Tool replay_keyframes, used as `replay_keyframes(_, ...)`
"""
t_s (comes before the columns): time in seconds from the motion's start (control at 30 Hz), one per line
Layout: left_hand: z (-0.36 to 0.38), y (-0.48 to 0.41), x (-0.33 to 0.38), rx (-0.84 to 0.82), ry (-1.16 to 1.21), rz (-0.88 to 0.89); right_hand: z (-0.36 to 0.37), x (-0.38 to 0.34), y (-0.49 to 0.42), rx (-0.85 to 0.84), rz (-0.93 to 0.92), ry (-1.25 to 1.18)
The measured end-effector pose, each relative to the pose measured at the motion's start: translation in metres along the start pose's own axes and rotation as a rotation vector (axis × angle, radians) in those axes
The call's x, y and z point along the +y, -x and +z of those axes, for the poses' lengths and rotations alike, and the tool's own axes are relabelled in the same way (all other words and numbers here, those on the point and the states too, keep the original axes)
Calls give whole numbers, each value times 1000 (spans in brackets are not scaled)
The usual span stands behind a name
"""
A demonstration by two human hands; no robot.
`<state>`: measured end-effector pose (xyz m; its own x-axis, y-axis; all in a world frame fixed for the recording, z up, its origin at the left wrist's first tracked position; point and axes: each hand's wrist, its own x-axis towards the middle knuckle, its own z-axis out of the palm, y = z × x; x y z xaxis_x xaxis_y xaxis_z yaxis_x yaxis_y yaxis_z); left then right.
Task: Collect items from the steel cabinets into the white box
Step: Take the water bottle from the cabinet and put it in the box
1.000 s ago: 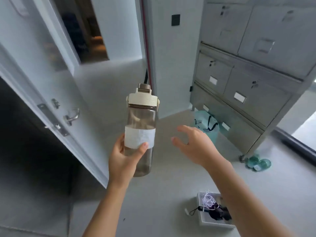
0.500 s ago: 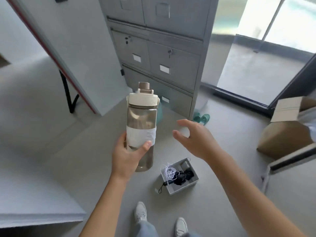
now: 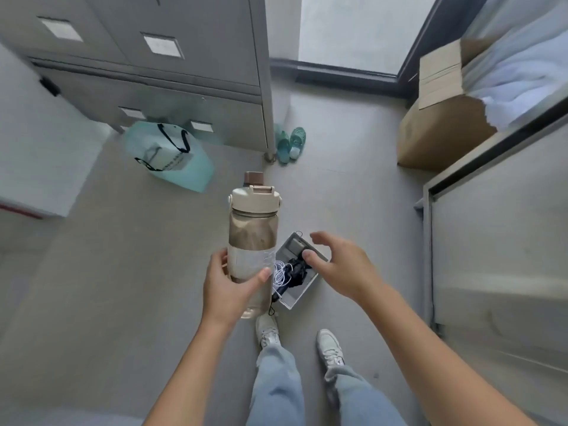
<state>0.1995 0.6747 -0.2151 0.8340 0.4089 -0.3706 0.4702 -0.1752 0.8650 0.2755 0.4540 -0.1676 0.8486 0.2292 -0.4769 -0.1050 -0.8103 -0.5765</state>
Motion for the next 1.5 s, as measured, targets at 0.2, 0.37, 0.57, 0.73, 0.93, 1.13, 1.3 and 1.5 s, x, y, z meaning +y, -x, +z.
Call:
replay_keyframes(0.2, 37, -95, -102, -116, -135, -76, 96, 76, -82, -24, 137, -61)
replay_keyframes(0.37, 78, -169, -218, -213, -304, -102, 193, 163, -150, -68, 210, -96)
replay_keyframes(0.57, 140, -238, -342, -305, -439, -80, 294, 251, -224, -101, 217, -110)
replay_keyframes(0.73, 184, -278, -402, -325, -442, -23, 345, 295, -252, -84, 244, -163)
replay_keyframes(0.93, 236, -308, -432, -333, -475, 63, 369, 332, -272, -76, 275, -189)
replay_keyframes(1.13, 273, -329, -434, -354, -522, 140, 368, 351, -282, -40, 298, -207)
replay_keyframes(1.3, 290, -331, -444, -371, -505, 177, 372, 361, -287, -26, 295, -208)
replay_keyframes(1.5, 287, -308, -463, -374, -532, 86, 375, 364, -287, -50, 287, -205)
